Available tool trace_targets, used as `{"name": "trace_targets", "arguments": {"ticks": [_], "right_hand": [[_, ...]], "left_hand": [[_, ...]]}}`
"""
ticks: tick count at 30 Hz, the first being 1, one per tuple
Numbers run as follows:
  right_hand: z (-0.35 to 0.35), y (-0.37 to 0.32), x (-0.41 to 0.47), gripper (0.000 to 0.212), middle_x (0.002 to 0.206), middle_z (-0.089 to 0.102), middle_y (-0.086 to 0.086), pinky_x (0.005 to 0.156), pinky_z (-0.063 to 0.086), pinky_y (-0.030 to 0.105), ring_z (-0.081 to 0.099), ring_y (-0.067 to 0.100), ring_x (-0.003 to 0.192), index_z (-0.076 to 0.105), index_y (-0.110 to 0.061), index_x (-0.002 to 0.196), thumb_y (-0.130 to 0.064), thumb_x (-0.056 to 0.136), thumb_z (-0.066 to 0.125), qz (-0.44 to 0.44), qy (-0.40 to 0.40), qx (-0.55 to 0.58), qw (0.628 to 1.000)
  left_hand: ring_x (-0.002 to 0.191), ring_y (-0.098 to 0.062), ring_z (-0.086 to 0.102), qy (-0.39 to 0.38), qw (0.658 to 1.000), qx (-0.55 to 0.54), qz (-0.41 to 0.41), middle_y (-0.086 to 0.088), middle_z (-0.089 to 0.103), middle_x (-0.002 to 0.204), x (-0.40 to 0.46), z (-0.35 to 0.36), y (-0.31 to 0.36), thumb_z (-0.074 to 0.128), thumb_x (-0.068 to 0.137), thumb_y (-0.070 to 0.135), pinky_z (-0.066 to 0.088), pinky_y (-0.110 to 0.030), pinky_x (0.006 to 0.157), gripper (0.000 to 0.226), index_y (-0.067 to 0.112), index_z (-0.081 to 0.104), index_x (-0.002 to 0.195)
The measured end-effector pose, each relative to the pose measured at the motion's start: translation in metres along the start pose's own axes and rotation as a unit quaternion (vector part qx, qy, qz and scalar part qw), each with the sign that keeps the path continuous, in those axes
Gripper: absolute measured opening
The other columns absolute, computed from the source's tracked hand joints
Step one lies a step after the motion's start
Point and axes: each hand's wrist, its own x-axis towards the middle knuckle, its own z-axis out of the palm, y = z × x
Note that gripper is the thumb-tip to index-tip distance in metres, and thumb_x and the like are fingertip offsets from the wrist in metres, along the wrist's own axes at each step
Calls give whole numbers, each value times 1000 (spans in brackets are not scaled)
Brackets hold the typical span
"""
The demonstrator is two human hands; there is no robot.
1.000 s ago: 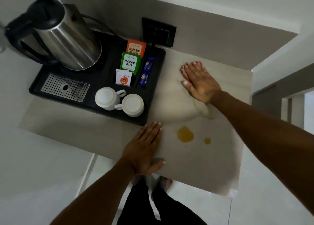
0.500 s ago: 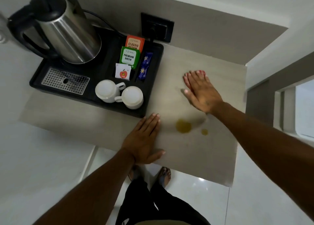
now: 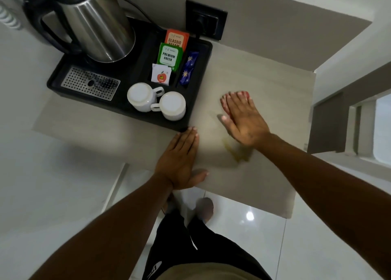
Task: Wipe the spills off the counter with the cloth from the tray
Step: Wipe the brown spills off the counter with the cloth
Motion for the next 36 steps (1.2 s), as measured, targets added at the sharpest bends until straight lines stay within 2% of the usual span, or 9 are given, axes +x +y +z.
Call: {"name": "trace_targets", "arguments": {"ticks": [3, 9, 12, 16, 19, 23, 26, 30, 36], "right_hand": [[3, -34, 13, 71, 170, 9, 12, 127, -6, 47, -3, 30, 157, 12, -13, 161, -55, 104, 17, -1, 1, 24, 1000], [34, -40, -82, 67, 170, 9, 7, 127, 3, 50, -2, 26, 157, 13, -19, 162, -51, 103, 20, -81, -44, 0, 996], [27, -14, -103, 68, 170, 12, 9, 127, 2, 49, -1, 26, 157, 16, -19, 162, -52, 102, 17, -5, -17, 10, 1000], [16, -40, -48, 68, 168, 17, 14, 127, -1, 49, 5, 32, 157, 20, -12, 160, -49, 103, 16, 100, 41, 38, 993], [27, -74, -48, 67, 169, 10, 12, 127, -2, 49, -2, 30, 157, 13, -13, 161, -49, 105, 16, 71, 30, 36, 996], [45, -84, -123, 68, 170, 11, 9, 127, 3, 48, 0, 25, 158, 14, -15, 161, -51, 104, 19, 43, 13, 29, 999], [42, -62, -154, 70, 169, 16, 10, 127, 8, 50, 2, 27, 157, 19, -15, 161, -54, 103, 17, 116, 32, 42, 992], [38, -64, -110, 71, 168, 18, 16, 127, 2, 52, 4, 32, 157, 20, -8, 160, -50, 102, 16, 239, 82, 63, 966], [63, -128, -122, 66, 169, 13, 13, 126, 6, 54, 0, 30, 157, 16, -11, 161, -46, 106, 27, 177, 81, 52, 979]], "left_hand": [[158, -36, 13, -12, 1000, 9, -2, -26, 21, 168, -1, 0, 1, 50, 88, 72, 15, -52, 128, 109, -6, 21, 158], [159, -35, 11, -14, 1000, 24, -2, -26, 19, 168, 1, 0, 0, 45, 91, 75, 11, -51, 129, 108, -6, 20, 158], [159, -35, 9, -10, 1000, 15, 4, -25, 16, 170, 0, 3, -2, 46, 90, 73, 11, -52, 129, 108, -4, 17, 159], [160, -33, 7, -3, 1000, -6, 5, -24, 13, 170, -1, 2, -1, 46, 92, 71, 11, -52, 129, 105, -4, 15, 160], [160, -33, 5, -10, 1000, -1, 18, -24, 11, 171, -6, 2, -5, 43, 94, 71, 13, -52, 128, 105, -4, 12, 160], [160, -34, 8, -8, 999, 28, 41, -25, 14, 170, -25, 4, -17, 36, 97, 73, 13, -52, 128, 102, -4, 14, 160], [160, -34, 4, -22, 998, 37, 48, -24, 11, 171, -28, 2, -21, 32, 97, 73, 12, -53, 129, 102, -3, 11, 161], [160, -35, -3, -55, 996, 51, 46, -25, 4, 171, -25, 0, -18, 23, 97, 74, 9, -53, 129, 102, -4, 4, 160], [159, -36, -5, -62, 992, 71, 83, -27, 0, 170, -21, 0, -23, 15, 98, 74, 7, -52, 129, 101, -6, 4, 160]]}}
